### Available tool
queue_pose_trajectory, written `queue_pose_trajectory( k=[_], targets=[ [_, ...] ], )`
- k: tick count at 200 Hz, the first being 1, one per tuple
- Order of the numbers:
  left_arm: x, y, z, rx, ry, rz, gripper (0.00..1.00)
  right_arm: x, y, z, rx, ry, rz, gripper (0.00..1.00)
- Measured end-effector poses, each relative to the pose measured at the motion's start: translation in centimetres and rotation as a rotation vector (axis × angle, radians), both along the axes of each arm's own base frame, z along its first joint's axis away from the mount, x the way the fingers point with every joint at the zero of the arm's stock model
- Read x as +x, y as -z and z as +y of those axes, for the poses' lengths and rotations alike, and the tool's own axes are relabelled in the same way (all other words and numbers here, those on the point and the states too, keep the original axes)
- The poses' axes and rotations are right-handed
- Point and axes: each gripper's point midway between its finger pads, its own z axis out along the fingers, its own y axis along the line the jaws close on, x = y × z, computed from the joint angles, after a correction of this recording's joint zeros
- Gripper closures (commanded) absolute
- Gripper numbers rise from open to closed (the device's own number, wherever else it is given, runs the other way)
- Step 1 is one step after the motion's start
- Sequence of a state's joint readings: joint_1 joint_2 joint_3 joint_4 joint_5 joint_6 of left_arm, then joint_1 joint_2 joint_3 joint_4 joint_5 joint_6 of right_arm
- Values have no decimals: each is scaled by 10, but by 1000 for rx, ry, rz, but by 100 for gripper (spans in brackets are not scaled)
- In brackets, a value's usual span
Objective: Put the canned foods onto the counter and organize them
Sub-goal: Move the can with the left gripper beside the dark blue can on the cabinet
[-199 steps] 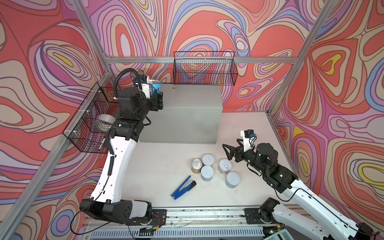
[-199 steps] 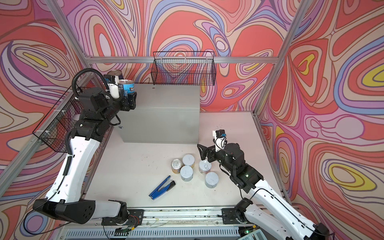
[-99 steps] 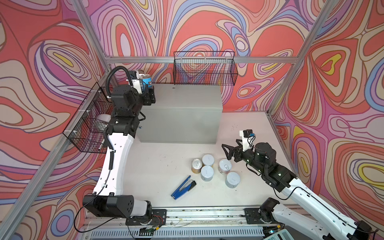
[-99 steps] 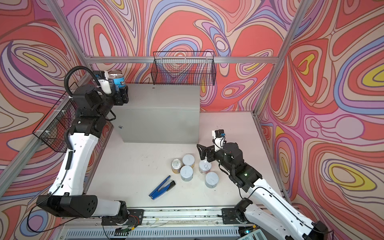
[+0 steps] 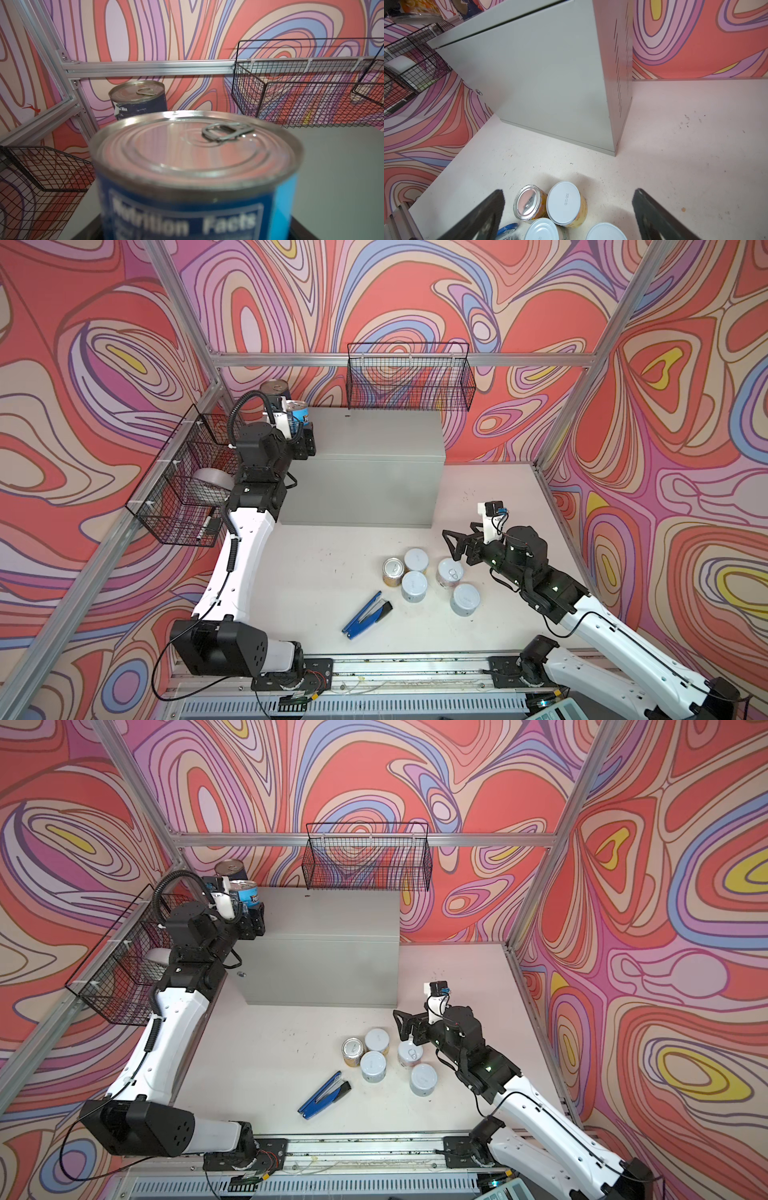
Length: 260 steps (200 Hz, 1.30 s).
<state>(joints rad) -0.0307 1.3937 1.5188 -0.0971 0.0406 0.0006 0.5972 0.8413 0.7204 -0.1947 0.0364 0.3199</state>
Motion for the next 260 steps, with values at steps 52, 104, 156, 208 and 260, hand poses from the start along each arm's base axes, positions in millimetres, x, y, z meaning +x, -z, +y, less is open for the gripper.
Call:
queue_pose_trajectory(
  k=[52, 104, 156, 208, 260],
  targets=[
    [1, -11, 4, 14, -18, -47, 45, -2, 10, -1, 1, 5, 23, 2],
    [5, -14, 8, 32, -32, -71, 45, -2, 10, -1, 3, 5, 21, 2],
    [25, 4, 19, 34, -61, -39, 45, -2, 11, -2, 2, 6, 23, 2],
    [42, 12, 25, 30, -74, -26, 45, -2, 16, -3, -7, 11, 32, 2],
    [45, 13, 32, 23, -90, -30, 44, -1, 17, -5, -12, 23, 32, 2]
  ],
)
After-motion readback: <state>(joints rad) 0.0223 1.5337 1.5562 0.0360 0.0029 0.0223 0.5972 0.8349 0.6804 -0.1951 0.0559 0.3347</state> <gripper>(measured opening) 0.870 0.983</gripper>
